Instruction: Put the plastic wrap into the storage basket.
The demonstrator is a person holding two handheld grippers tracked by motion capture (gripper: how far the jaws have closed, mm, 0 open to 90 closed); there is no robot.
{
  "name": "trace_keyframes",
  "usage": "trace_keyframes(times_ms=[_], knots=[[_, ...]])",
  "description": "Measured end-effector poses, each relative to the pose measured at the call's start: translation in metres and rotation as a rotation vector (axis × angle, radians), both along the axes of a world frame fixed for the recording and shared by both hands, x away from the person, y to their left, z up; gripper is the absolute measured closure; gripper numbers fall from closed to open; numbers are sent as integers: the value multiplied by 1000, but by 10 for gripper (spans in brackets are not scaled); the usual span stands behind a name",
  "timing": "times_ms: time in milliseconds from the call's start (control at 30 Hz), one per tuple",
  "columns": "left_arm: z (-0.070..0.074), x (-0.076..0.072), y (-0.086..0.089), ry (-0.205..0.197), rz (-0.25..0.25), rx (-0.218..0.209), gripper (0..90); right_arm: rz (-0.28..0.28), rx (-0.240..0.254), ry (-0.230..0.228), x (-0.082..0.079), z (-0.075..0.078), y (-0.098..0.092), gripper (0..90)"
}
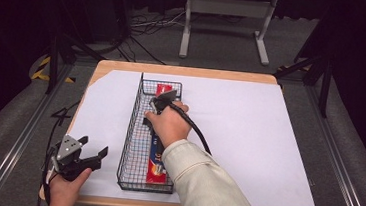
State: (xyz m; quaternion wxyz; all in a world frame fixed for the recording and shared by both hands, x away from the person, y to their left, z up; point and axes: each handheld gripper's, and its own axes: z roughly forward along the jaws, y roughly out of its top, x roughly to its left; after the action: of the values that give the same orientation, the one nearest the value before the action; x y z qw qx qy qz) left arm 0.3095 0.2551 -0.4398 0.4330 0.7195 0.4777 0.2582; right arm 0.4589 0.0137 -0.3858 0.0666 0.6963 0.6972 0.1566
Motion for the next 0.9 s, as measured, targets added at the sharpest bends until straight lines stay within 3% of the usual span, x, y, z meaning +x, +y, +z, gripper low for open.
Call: trace_keyframes(times_ms=[67, 167, 267, 667, 767, 900], knots=[[0, 1, 0, 0, -3, 0, 204, 4, 25, -17, 0, 2, 0, 291], [0, 1, 0, 2, 1, -6, 204, 17, 30, -36, 0, 6, -1, 268], [0, 2, -1, 4, -5, -2, 204, 26, 32, -35, -1, 8, -2, 251], [0, 4, -1, 9, -1, -18, 204, 59, 85, -108, -6, 31, -5, 238], [-1, 5, -1, 11, 0, -17, 204, 61, 95, -138, -7, 36, -9, 239], [-1, 6, -1, 16, 0, -20, 204, 87, 94, -238, -9, 44, -14, 240]])
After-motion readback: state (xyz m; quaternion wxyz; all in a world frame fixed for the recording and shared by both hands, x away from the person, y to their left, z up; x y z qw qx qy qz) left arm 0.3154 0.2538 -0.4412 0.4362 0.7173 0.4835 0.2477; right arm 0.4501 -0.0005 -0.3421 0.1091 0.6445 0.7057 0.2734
